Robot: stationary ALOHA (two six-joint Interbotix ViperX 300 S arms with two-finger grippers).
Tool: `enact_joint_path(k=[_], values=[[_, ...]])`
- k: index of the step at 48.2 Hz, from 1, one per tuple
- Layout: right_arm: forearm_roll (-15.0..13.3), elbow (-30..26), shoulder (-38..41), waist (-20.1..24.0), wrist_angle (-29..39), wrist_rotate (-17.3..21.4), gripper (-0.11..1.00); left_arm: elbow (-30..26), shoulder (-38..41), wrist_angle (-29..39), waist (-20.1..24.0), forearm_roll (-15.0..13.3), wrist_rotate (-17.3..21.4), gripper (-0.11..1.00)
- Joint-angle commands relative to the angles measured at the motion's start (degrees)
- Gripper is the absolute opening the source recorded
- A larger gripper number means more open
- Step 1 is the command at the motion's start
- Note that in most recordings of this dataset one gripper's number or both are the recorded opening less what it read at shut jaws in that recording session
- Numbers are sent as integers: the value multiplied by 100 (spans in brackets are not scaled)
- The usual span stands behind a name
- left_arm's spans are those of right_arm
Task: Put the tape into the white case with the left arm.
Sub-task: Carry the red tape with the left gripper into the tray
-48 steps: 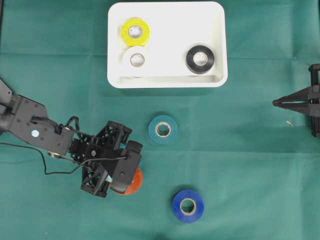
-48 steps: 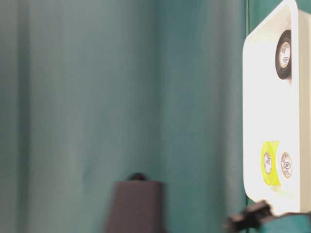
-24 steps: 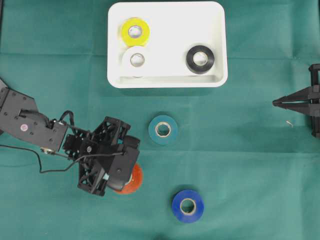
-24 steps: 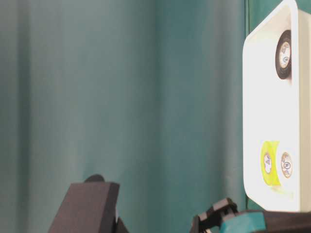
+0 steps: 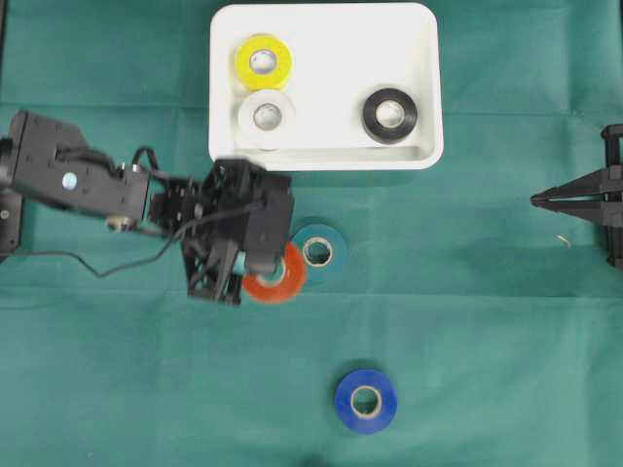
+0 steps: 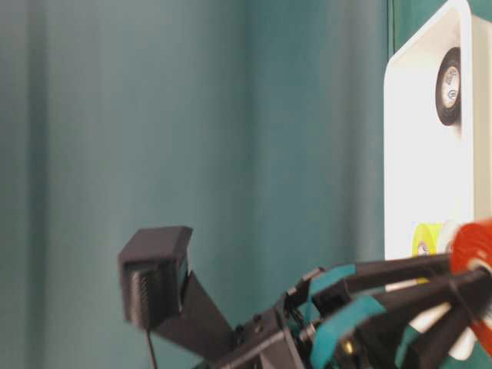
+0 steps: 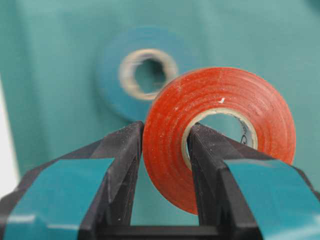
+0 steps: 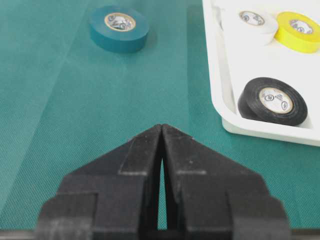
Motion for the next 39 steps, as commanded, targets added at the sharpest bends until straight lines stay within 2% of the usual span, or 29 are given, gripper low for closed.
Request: enact_joint_path(k=[1,12,28,39], values=[[0,-53,35,-9,-62,9,-9,-132,-123,-35,316,18,44,28],[0,-62,35,-9,-79,9,-9,-202,-114,-88,1037,18,176,28],[0,-53,35,0,-70,9,-9,-475,211,-193,1969,18,949,28],[-9,-53,26,0,-79,9,-9,-835,633,-193,2382,18,1204,28]])
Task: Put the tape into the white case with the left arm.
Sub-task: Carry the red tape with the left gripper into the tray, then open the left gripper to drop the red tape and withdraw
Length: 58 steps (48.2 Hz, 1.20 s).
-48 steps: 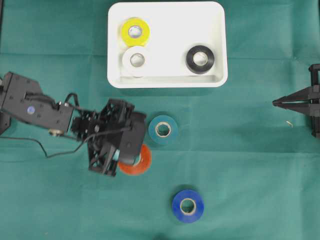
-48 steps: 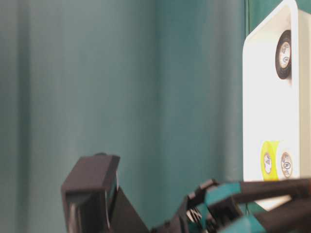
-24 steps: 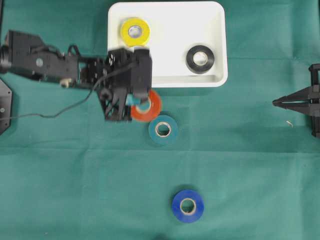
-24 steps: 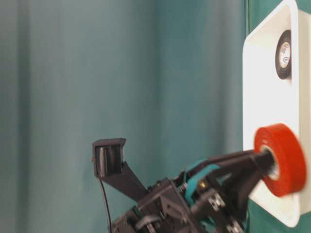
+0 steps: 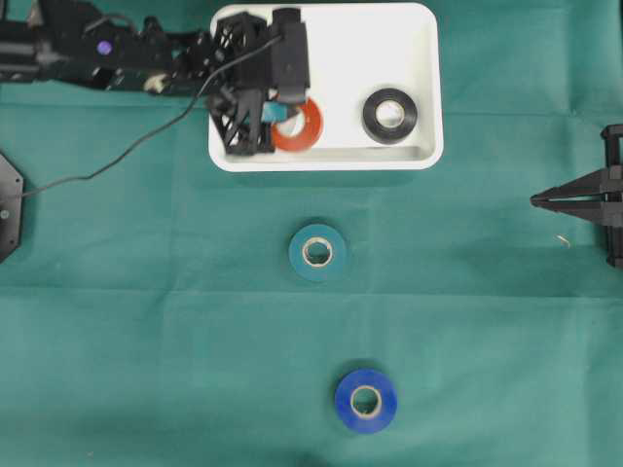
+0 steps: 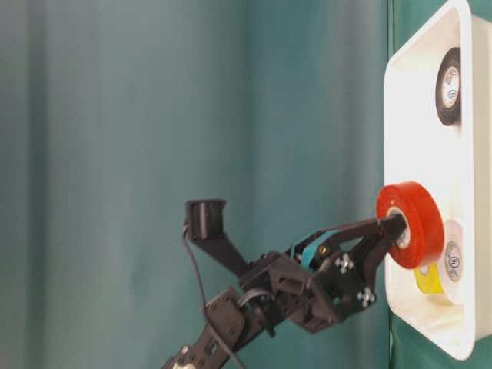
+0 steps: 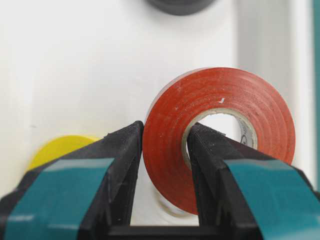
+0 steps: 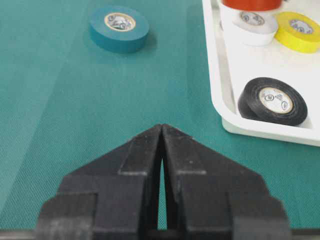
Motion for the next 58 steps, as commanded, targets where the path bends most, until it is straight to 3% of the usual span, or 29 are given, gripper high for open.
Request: enact_joint_path(k=[1,17,33,34,43,46,58], values=[[-9,-53,26,0,-70,0,-9,-290,18,-62,141,9,53,28],[0,-53,35,-9,-70,0,-9,-729,396,-53,545,9,431,28],[-9,-53,35,-9,-70,0,-9,-879,598,-88,756,9,431,28],[0,-53,35,-9,-62,9,-9,-870,598,-97,756,9,431,30],[0,-53,26,-9,-70,9,-9,-853,571,-105,721,9,439,83],[-9,-53,35,0,-70,9,-9,-844,554,-97,721,9,439,95],[0,-53,35,-9,-70,0,-9,-773,510,-105,686,9,396,95]])
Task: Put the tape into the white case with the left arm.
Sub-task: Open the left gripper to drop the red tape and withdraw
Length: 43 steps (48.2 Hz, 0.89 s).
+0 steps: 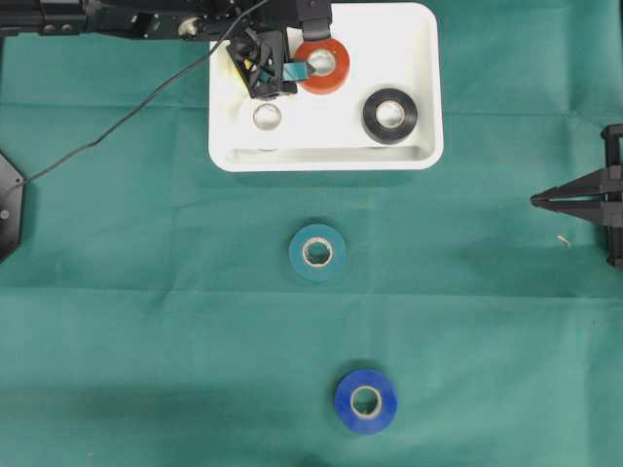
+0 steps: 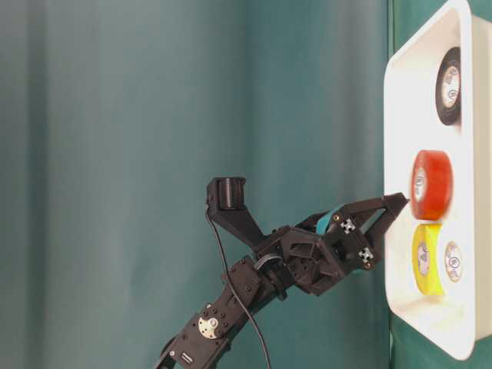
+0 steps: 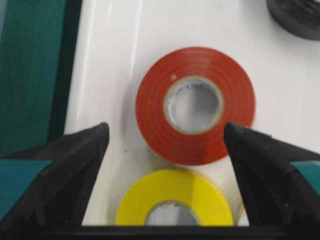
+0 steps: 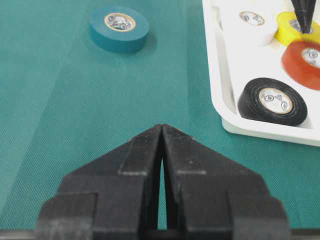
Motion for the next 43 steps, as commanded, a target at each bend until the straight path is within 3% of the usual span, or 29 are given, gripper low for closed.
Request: enact_joint_path(k=[1,17,32,43], values=[[-9,-62,26,-9,-70,0,-9,-44,-211,-35,-26,0,-9,95],[0,-62,26,-9,-70,9,-9,369,-712,-97,-167,-9,-26,95],[-9,-62,26,0,-70,9,-9,1125,-1450,-650,-738,-26,-62,95],[-9,-62,26,0,-70,0,-9,1705,-2092,-1160,-1222,-26,-536,95]])
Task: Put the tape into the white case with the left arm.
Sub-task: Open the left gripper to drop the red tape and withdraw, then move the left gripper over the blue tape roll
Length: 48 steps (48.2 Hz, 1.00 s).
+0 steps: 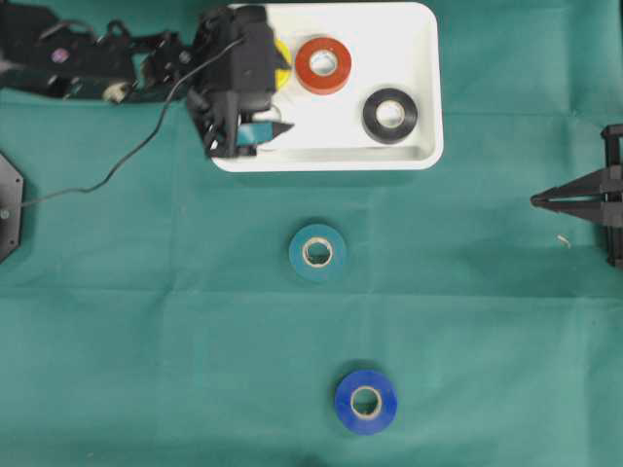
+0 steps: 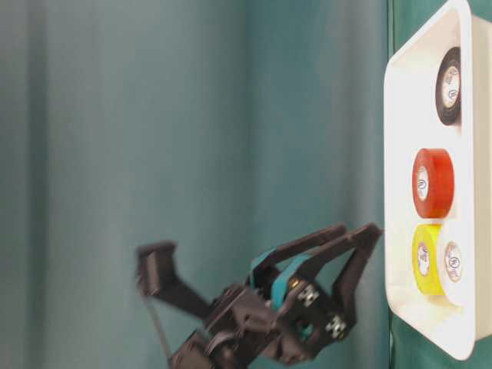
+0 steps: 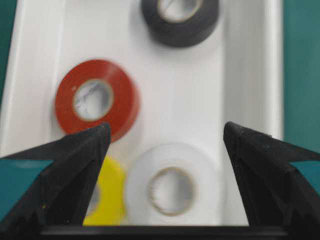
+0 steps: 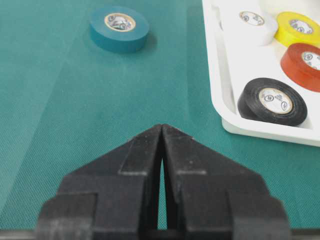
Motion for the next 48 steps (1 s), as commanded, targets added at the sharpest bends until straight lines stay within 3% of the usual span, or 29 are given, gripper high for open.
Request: enact_joint_path(k=[1,17,30,48], values=[[-9,-53,26,0,-70,0,-9,141,-396,-255,-185,-9,-158,95],[-9,-53,26,0,-70,0,-9,1020,-1433,-1046,-1020,-9,-782,94],[-9,-53,26,-9,-70,0,-9,1635,-2048,-1362,-1547,-18,-1503,94],[-9,-53,26,0,-79,0,-9,1925,-2364,-1371,-2127,-9,-1688,94]])
